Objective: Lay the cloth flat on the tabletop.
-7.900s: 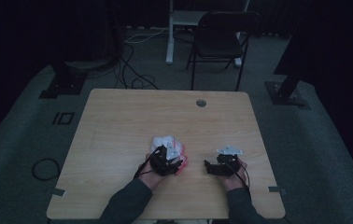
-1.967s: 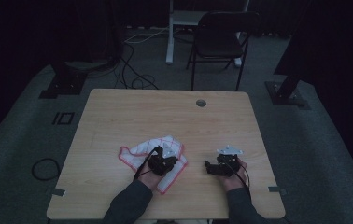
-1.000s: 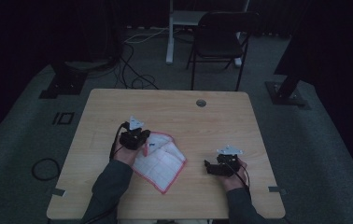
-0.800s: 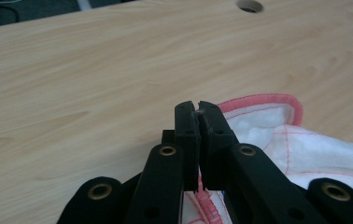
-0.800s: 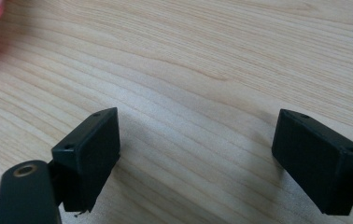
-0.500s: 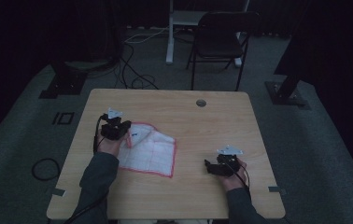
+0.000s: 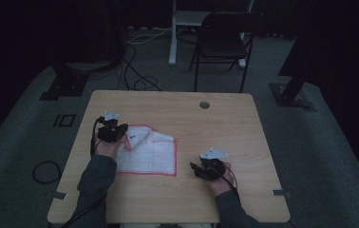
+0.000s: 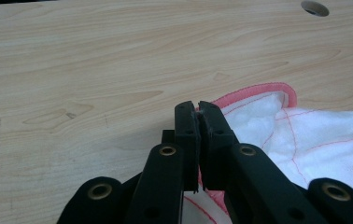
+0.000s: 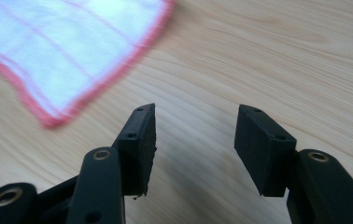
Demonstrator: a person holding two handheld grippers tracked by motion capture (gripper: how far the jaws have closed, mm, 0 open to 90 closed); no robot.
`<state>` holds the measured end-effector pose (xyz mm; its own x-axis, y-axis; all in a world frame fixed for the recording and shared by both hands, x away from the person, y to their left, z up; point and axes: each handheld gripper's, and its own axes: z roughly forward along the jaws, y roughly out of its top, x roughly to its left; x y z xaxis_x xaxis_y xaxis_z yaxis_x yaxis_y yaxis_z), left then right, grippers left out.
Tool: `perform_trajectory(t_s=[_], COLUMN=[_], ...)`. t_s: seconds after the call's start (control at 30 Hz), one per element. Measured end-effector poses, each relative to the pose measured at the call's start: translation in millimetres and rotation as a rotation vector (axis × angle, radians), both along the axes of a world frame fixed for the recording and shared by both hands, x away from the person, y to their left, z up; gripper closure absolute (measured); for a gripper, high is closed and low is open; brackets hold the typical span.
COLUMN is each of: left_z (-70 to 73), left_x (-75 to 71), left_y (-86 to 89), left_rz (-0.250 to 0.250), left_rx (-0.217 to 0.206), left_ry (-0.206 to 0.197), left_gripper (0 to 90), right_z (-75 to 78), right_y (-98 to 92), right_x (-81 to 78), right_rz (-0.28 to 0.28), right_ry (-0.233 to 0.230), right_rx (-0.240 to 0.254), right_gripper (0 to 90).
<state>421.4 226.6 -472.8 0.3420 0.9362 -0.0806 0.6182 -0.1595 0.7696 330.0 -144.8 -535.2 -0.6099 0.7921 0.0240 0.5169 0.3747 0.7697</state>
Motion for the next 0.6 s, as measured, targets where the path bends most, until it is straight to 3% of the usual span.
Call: perform_trajectory(t_s=[0.17, 0.3, 0.5, 0.6], left_z=[-1.3, -1.6, 0.6, 0.3], left_x=[0.5, 0.3, 0.3, 0.3], left_y=[0.2, 0.1, 0.5, 1.3], left_rz=[0.004, 0.006, 0.002, 0.003], left_rx=[-0.007, -0.011, -0.008, -0.01], left_ry=[0.003, 0.004, 0.0, 0.001], left_gripper=[87.8, 87.8, 87.8, 87.8], right_z=[0.7, 2.7, -1.8, -6.9], right_y=[29.9, 48.3, 65.0, 70.7], right_x=[-0.3, 4.5, 13.3, 16.4], right_rz=[0.061, 0.102, 0.11, 0.118], right_ry=[-0.004, -0.015, 0.003, 0.014], right_rx=[0.027, 0.018, 0.012, -0.017], right_gripper=[48.3, 52.0, 50.1, 49.6])
